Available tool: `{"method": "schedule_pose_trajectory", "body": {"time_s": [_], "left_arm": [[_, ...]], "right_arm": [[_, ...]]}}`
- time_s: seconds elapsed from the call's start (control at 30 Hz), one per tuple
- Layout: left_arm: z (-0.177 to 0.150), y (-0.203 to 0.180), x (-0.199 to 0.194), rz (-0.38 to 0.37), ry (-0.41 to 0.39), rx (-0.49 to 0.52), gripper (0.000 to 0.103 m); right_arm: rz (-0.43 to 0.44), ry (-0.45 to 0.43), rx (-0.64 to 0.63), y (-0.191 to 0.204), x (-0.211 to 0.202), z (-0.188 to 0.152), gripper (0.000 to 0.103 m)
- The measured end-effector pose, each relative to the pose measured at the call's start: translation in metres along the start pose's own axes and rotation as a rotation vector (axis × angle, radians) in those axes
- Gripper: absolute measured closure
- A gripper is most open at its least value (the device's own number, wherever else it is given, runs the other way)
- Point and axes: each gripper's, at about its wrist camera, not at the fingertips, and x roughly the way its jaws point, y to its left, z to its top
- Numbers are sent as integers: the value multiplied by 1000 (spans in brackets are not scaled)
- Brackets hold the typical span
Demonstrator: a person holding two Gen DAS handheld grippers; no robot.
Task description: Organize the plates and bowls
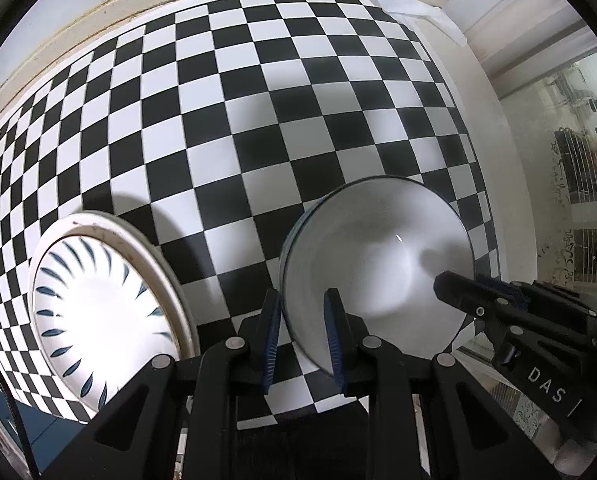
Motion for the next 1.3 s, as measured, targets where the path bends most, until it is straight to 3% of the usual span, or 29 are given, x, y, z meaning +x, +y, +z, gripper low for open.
{"method": "schedule_pose_trajectory", "body": {"time_s": [0.23, 0.47, 0.57, 0.9, 1.0, 1.07, 1.2, 1.27, 1.3], "left_arm": [[-28, -2, -59, 60, -166, 22, 83], [-71, 3, -110, 80, -273, 37, 81], [-85, 3, -125, 70, -299, 33, 81], [-123, -8, -161, 52, -380, 65, 76], [-128, -10, -164, 41, -388, 71, 74], [-130, -12, -165, 40, -389, 73, 74], [-130, -16, -166, 32, -389, 71, 74], [-127, -17, -165, 29, -383, 69, 70], [-126, -17, -164, 27, -381, 67, 63]], "right_arm": [[-19, -82, -50, 18, -36, -19, 83], [-62, -208, -123, 50, -92, -63, 70], [-78, -245, -144, 60, -113, -83, 61], [-118, -349, -153, 76, -157, -133, 51], [-115, -367, -150, 77, -165, -143, 42], [-119, -375, -153, 77, -168, -148, 29], [-116, -375, -149, 76, -171, -152, 21], [-119, -378, -144, 73, -172, -153, 19], [-120, -383, -141, 72, -173, -153, 19]]}}
